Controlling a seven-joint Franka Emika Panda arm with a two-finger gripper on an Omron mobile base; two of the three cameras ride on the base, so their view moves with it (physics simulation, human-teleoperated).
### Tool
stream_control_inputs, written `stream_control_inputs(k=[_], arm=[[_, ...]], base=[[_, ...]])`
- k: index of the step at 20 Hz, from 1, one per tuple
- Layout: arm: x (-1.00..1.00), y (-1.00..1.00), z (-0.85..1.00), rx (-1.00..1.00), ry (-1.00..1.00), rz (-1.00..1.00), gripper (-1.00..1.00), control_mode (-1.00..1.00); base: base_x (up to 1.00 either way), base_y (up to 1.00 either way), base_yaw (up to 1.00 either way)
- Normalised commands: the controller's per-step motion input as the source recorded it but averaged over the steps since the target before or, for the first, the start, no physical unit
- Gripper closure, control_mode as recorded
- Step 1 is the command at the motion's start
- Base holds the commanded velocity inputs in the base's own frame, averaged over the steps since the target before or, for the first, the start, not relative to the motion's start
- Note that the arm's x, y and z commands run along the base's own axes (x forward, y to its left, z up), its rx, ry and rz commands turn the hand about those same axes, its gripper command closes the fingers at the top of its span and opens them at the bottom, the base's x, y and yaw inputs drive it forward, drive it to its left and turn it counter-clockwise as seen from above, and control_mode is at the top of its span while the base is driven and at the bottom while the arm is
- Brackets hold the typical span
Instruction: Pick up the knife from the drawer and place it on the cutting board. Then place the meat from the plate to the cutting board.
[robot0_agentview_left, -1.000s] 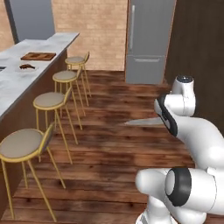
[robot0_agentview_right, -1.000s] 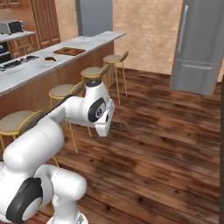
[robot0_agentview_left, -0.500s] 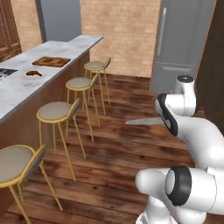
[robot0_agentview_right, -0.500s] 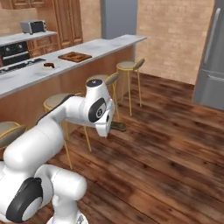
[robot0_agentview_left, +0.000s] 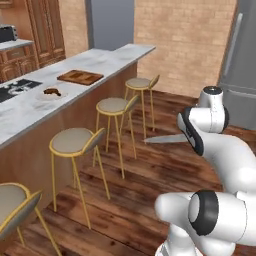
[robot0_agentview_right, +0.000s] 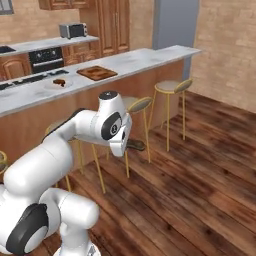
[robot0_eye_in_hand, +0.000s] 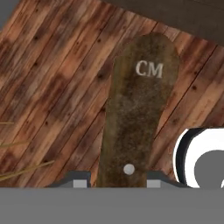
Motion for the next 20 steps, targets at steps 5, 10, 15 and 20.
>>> stream_control_inputs(k=[5, 10, 15, 20], arm=[[0.0, 0.0, 0.0, 0.0, 0.0, 0.0, 1.0, 1.0], [0.0, 0.0, 0.0, 0.0, 0.0, 0.0, 1.0, 1.0], [0.0, 0.0, 0.0, 0.0, 0.0, 0.0, 1.0, 1.0], [0.0, 0.0, 0.0, 0.0, 0.0, 0.0, 1.0, 1.0]], base=[[1.0, -0.79, 0.42], [0.99, -0.79, 0.42], [0.92, -0.6, 0.42], [0.8, -0.37, 0.44]])
